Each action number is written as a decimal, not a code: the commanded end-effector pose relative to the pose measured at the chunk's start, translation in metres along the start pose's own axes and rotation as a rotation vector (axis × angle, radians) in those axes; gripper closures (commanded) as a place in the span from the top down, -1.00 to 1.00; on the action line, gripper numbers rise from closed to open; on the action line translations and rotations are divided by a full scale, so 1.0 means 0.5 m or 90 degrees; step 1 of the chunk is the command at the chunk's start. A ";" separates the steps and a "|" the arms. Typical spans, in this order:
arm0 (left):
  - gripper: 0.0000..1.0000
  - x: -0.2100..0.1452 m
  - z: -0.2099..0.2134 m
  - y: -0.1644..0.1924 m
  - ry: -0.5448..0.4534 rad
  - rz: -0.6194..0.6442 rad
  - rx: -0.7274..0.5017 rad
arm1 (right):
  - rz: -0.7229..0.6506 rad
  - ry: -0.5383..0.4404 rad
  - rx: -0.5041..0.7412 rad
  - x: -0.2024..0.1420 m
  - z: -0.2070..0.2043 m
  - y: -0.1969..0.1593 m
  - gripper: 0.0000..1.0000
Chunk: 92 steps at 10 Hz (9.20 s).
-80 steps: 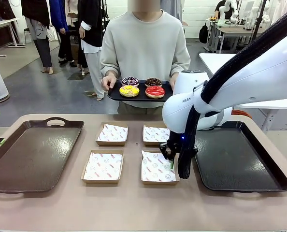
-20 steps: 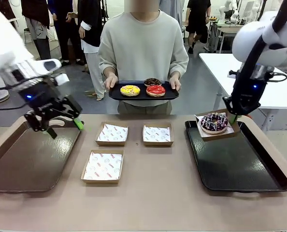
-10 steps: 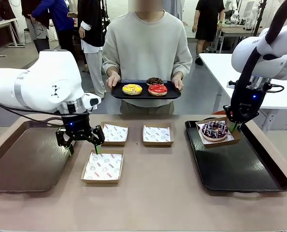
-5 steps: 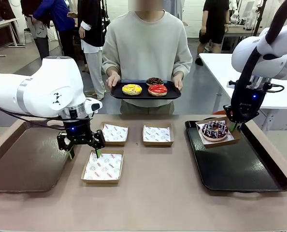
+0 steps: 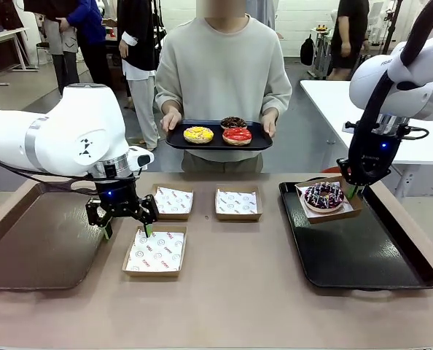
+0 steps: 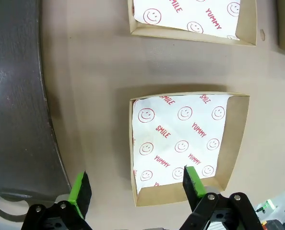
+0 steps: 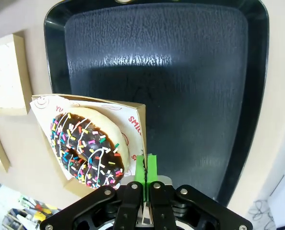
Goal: Individually package the donuts and arrange them on the tray.
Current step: Place the picked Paper togo box on the Handle tray while simultaneously picking up another Paper togo box from the table with the other hand.
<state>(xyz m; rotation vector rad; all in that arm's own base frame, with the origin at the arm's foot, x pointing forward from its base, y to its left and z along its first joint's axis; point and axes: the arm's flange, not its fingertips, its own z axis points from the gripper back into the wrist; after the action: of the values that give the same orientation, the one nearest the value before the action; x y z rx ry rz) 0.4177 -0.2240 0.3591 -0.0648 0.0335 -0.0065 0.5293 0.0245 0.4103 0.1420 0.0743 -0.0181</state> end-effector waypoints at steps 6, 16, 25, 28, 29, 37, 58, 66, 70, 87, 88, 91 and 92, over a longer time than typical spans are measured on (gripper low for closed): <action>1.00 0.001 -0.006 -0.018 -0.060 0.147 0.052 | -0.019 0.074 0.008 -0.109 -0.056 -0.007 -0.97; 1.00 0.013 -0.067 -0.018 -0.060 0.150 0.061 | -0.030 0.065 0.019 -0.122 -0.113 -0.018 -0.97; 1.00 0.019 -0.073 -0.016 -0.052 0.142 0.063 | -0.069 0.052 -0.001 -0.102 -0.147 -0.014 -0.97; 1.00 0.019 -0.076 -0.016 -0.049 0.140 0.073 | -0.074 0.052 -0.014 -0.098 -0.148 -0.016 -0.97; 1.00 0.020 -0.076 -0.016 -0.047 0.141 0.075 | -0.077 0.047 -0.027 -0.101 -0.142 -0.014 -0.97; 1.00 0.026 -0.080 -0.014 -0.045 0.144 0.071 | -0.088 0.026 -0.064 -0.108 -0.123 -0.006 -0.97; -1.00 0.007 0.100 0.027 0.014 -0.015 0.003 | 0.054 -0.021 0.364 -0.173 0.031 -0.182 1.00; -1.00 0.162 0.302 -0.065 -0.020 -0.073 -0.009 | 0.068 -0.161 0.704 -0.326 -0.014 -0.491 1.00; -1.00 0.249 0.301 -0.093 -0.023 -0.086 0.006 | 0.036 -0.202 0.742 -0.379 -0.060 -0.513 1.00; -1.00 0.261 0.286 -0.092 -0.032 -0.077 -0.006 | 0.029 -0.177 0.728 -0.382 -0.060 -0.523 1.00; -1.00 0.261 0.286 -0.092 -0.032 -0.077 -0.006 | 0.029 -0.177 0.728 -0.382 -0.060 -0.523 1.00; -1.00 0.261 0.286 -0.092 -0.032 -0.077 -0.006 | 0.029 -0.177 0.728 -0.382 -0.060 -0.523 1.00; -1.00 0.261 0.286 -0.092 -0.032 -0.077 -0.006 | 0.029 -0.177 0.728 -0.382 -0.060 -0.523 1.00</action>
<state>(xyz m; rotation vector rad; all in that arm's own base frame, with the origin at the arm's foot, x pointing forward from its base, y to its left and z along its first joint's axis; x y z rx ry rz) 0.5583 -0.2640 0.4992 -0.0808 -0.0216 -0.1265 0.3306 -0.2263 0.3577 1.2819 -0.2253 -0.0322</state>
